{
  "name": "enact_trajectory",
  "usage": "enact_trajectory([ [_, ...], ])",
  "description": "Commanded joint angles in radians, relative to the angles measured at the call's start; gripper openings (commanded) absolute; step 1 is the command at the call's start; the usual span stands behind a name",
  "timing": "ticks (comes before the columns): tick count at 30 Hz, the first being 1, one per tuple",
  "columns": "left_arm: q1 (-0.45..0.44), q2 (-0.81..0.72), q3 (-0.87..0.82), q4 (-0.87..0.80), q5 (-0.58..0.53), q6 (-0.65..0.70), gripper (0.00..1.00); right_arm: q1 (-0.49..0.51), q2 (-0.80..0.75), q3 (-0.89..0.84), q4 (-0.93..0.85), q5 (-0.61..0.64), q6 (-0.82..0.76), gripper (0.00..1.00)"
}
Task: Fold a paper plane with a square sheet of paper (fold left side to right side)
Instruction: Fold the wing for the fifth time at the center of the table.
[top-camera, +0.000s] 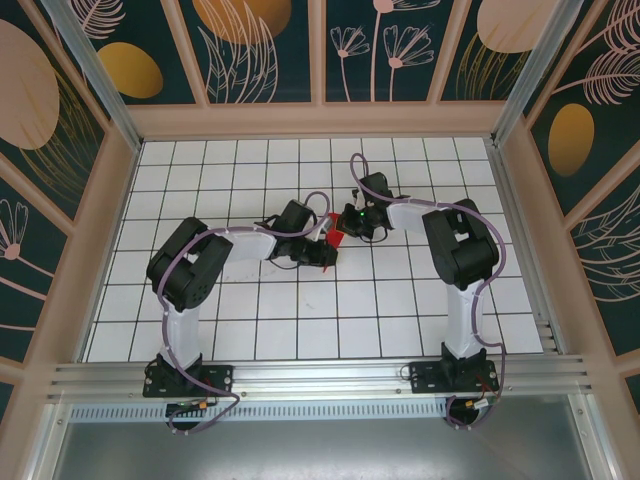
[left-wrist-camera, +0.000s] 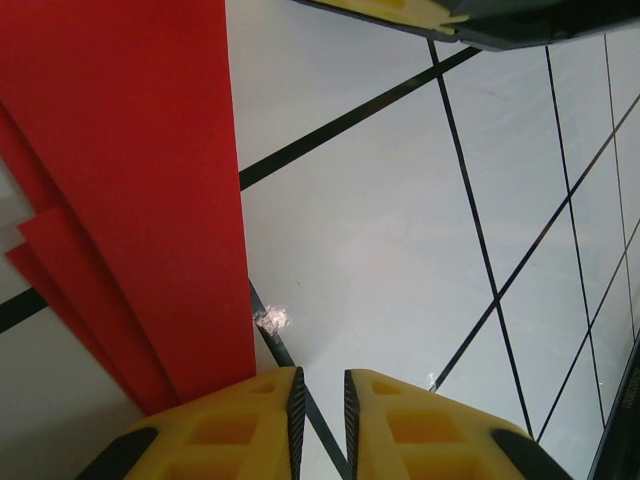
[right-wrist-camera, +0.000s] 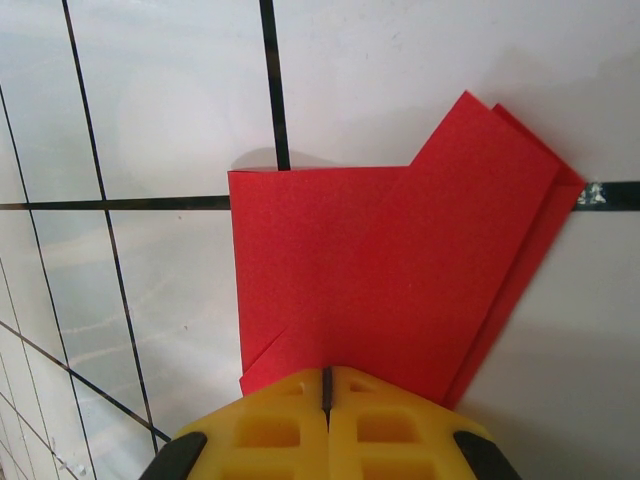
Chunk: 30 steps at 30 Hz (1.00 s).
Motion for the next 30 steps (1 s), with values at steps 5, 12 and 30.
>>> enact_trajectory([
  [5, -0.012, 0.001, -0.068, -0.111, -0.005, 0.055, 0.21, -0.012, 0.061, 0.007, -0.107, 0.091, -0.019, 0.06],
  [12, -0.024, -0.027, -0.134, -0.118, -0.009, 0.052, 0.20, -0.013, 0.069, 0.015, -0.119, 0.095, -0.021, 0.06],
  [30, -0.034, -0.117, -0.276, -0.069, 0.007, 0.007, 0.18, -0.013, 0.090, 0.042, -0.143, 0.091, -0.022, 0.06],
])
